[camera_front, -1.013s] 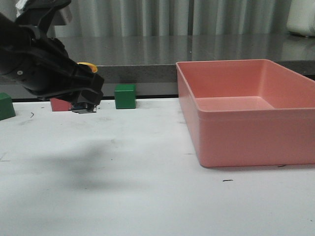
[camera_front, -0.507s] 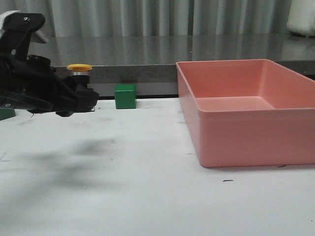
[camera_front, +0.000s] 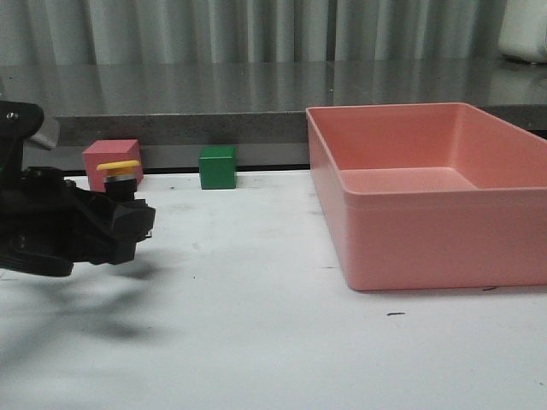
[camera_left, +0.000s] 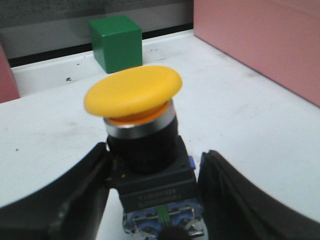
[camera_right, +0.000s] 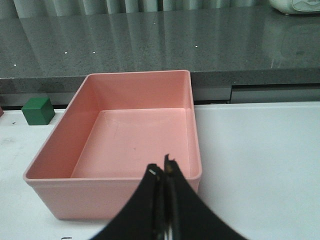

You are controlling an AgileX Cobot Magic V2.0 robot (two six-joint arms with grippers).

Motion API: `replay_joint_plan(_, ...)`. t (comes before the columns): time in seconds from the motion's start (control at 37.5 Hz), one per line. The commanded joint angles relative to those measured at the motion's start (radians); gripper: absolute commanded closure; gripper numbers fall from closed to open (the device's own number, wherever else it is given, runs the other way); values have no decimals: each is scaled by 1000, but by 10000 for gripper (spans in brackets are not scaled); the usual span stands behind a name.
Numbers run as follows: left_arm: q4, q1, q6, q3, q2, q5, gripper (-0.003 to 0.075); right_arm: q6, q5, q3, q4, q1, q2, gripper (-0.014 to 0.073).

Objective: Place and stand button with both arms
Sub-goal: 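Rotate the button cap-up and lower it onto the table with left gripper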

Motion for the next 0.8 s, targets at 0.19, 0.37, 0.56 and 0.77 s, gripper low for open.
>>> replay_joint_plan(0.19,-48,4,138,44,19,-226,510,-13,-76,-24,-13,-7,10,663)
replay_joint_plan(0.37,-76,4,213,59,21,-233,509,-13,-76,-24,-13,-7,10,663)
replay_joint_plan(0.56,-76,4,224,63,21,-244,479,-13,-76,-24,-13,-7,10,663)
replay_joint_plan(0.77,-76,4,224,63,21,-245,392,-13,-76,-24,-13,-7,10,663)
